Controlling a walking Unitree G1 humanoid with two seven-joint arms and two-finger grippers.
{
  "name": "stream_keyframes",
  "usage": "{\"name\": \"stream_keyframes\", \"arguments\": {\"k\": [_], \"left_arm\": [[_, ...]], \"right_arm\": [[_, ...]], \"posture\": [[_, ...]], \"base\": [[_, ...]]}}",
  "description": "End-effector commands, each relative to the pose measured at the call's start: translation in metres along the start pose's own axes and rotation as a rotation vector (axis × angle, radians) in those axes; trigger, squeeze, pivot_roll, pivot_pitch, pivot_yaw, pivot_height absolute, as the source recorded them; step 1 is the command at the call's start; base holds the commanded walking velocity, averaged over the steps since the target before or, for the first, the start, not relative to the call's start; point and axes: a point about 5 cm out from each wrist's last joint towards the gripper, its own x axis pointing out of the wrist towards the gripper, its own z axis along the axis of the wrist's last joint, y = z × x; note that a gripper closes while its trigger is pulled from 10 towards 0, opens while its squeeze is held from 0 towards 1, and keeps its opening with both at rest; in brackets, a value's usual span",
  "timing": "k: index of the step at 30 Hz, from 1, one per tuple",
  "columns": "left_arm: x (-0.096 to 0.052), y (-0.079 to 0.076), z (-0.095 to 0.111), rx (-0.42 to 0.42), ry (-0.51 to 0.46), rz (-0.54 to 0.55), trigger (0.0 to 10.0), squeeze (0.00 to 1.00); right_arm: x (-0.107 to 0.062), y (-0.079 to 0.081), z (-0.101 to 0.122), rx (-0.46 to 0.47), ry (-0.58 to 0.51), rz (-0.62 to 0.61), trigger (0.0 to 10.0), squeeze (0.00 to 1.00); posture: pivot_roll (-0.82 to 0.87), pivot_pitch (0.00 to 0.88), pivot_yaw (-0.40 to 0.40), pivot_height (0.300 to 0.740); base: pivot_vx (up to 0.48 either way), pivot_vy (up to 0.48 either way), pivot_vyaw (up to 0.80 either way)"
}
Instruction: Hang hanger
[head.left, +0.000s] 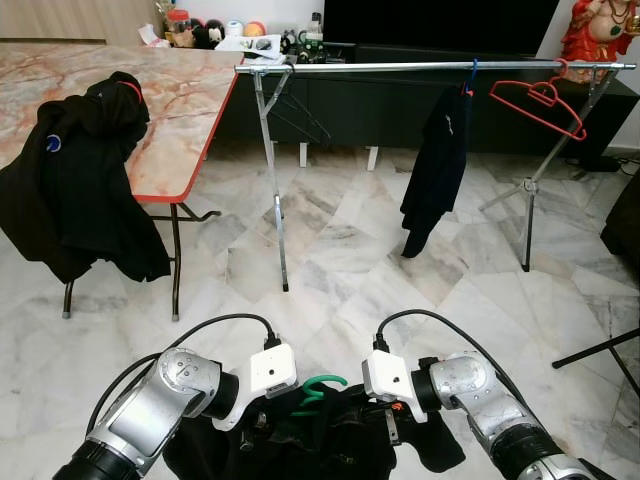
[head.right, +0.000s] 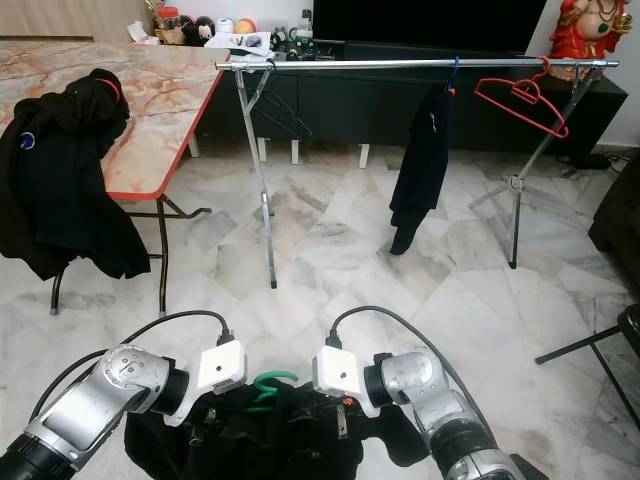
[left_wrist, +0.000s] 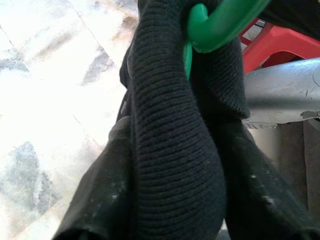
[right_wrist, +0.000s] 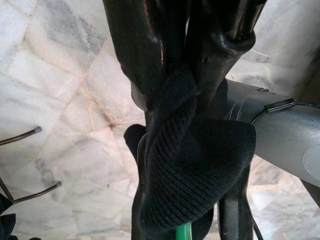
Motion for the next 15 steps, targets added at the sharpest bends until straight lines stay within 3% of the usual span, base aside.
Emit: {"name": "stream_keyframes", "arguments": {"k": [1,15], "left_arm": [[0.0002,-0.0018,0.0041,0.004,-0.020,-0.012,0.0,0.00],[0.0021,-0.0005,0.0060,0.002,-0.028,-0.006,0.0,0.00]], "right_arm": [[-0.0017,-0.0081,0.0127,-0.032,-0.054,-0.042,0.0,0.00],[-0.0044,-0.0074,0.0101,-0.025,-0.045,-0.047,0.0,0.00]], "posture": [[0.11,0.069,-0.022,0.740],[0.10,0.075,-0.026,0.740]], "base": [[0.000,0.000,0.00],[0.000,0.000,0.00]]}}
